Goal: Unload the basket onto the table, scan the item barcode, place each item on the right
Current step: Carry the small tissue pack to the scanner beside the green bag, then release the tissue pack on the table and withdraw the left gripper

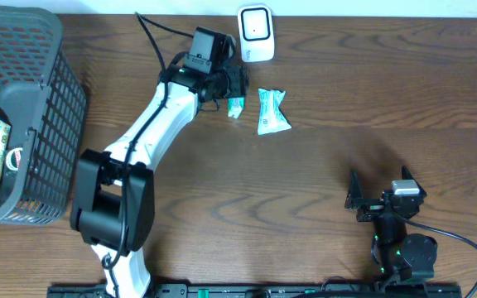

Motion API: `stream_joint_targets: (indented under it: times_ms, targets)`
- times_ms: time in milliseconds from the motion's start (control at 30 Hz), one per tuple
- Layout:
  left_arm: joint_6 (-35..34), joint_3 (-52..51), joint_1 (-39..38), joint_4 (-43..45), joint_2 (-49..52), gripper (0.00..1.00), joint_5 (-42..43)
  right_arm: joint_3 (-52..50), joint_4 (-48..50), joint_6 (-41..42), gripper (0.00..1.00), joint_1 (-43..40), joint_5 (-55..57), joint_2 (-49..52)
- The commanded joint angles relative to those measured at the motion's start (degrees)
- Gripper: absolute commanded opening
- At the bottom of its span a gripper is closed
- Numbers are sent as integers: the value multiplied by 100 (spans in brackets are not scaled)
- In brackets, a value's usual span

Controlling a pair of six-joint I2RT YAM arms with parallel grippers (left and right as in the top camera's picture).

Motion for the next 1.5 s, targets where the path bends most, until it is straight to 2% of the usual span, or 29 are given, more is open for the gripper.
stream_joint_targets:
  times_ms: [0, 67, 333, 467, 700, 900, 1067, 1233, 1300, 1467]
  targets:
    - [-52, 59, 22, 4, 59, 42, -1362, -9, -26, 39, 99, 35, 7, -31]
    - [-236, 59, 28, 39, 179, 41, -1547, -9, -26, 39, 99, 33, 7, -31]
    - [-787, 59, 28, 153, 645, 41, -1394, -9, -26, 39, 99, 33, 7, -31]
    - [-787, 59, -7, 210, 741, 41, -739, -9, -26, 39, 99, 33, 7, -31]
    - [-785, -7, -232, 136, 769, 41, -179, -9, -26, 39, 99, 33, 7, -31]
    - [-785, -149, -490, 122, 772, 41, -138, -9, -26, 39, 99, 35, 7, -31]
    - [-708, -166, -706, 131, 765, 43, -31, -9, -26, 39, 99, 35, 7, -31]
    - [-11, -85, -750, 166, 479, 44, -37, -9, -26, 39, 99, 33, 7, -31]
    - [37, -68, -708, 162, 262, 49, -39, -9, -26, 39, 99, 33, 7, -31]
    - [37, -68, -385, 136, -608, 69, -140, -9, -26, 39, 99, 33, 7, -31]
